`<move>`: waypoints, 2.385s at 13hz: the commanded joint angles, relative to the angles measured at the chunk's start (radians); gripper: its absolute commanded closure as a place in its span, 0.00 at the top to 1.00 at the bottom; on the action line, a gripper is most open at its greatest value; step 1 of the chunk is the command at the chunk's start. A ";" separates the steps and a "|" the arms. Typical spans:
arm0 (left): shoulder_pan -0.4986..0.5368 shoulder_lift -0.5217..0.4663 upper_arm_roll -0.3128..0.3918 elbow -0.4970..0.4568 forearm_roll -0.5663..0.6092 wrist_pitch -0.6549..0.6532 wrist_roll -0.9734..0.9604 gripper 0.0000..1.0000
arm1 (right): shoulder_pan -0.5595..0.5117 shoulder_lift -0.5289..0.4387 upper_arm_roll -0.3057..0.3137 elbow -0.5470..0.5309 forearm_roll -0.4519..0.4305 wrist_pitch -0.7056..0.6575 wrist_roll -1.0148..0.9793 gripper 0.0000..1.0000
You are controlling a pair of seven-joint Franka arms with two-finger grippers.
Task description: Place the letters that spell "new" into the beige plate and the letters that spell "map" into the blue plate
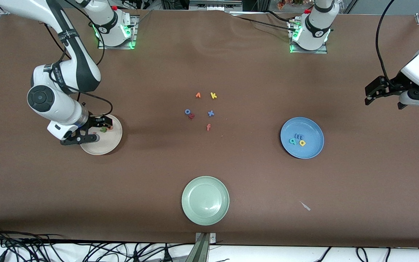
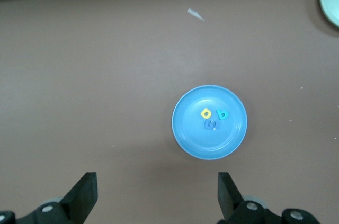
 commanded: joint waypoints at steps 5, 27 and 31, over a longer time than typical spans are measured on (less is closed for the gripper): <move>-0.010 -0.011 -0.006 0.006 0.000 -0.052 0.007 1.00 | 0.010 -0.002 0.004 0.025 0.012 -0.018 0.002 1.00; -0.016 -0.009 -0.035 0.026 0.000 -0.057 0.012 1.00 | 0.009 -0.053 -0.017 0.706 0.116 -0.747 -0.026 1.00; -0.016 -0.009 -0.044 0.026 0.000 -0.057 0.004 1.00 | 0.033 -0.104 -0.036 0.655 0.067 -0.724 -0.028 1.00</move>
